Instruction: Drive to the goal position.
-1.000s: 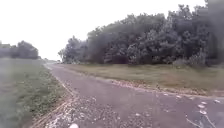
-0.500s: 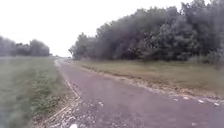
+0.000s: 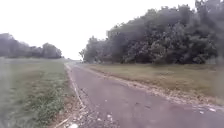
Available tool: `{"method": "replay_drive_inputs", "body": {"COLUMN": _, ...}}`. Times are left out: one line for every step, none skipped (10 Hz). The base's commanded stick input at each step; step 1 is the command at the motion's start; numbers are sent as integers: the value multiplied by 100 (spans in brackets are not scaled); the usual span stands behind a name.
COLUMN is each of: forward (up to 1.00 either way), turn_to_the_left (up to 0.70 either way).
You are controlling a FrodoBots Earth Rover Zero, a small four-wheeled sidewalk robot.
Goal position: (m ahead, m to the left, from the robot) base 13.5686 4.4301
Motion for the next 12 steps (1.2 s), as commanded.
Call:
{"method": "replay_drive_inputs", "body": {"forward": 70, "turn_to_the_left": 0}}
{"method": "replay_drive_inputs", "body": {"forward": 70, "turn_to_the_left": 6}}
{"method": "replay_drive_inputs", "body": {"forward": 70, "turn_to_the_left": 20}}
{"method": "replay_drive_inputs", "body": {"forward": 70, "turn_to_the_left": 35}}
{"method": "replay_drive_inputs", "body": {"forward": 70, "turn_to_the_left": 35}}
{"method": "replay_drive_inputs", "body": {"forward": 70, "turn_to_the_left": 35}}
{"method": "replay_drive_inputs", "body": {"forward": 70, "turn_to_the_left": 35}}
{"method": "replay_drive_inputs", "body": {"forward": 70, "turn_to_the_left": 35}}
{"method": "replay_drive_inputs", "body": {"forward": 70, "turn_to_the_left": 35}}
{"method": "replay_drive_inputs", "body": {"forward": 70, "turn_to_the_left": 35}}
{"method": "replay_drive_inputs", "body": {"forward": 70, "turn_to_the_left": 35}}
{"method": "replay_drive_inputs", "body": {"forward": 70, "turn_to_the_left": 35}}
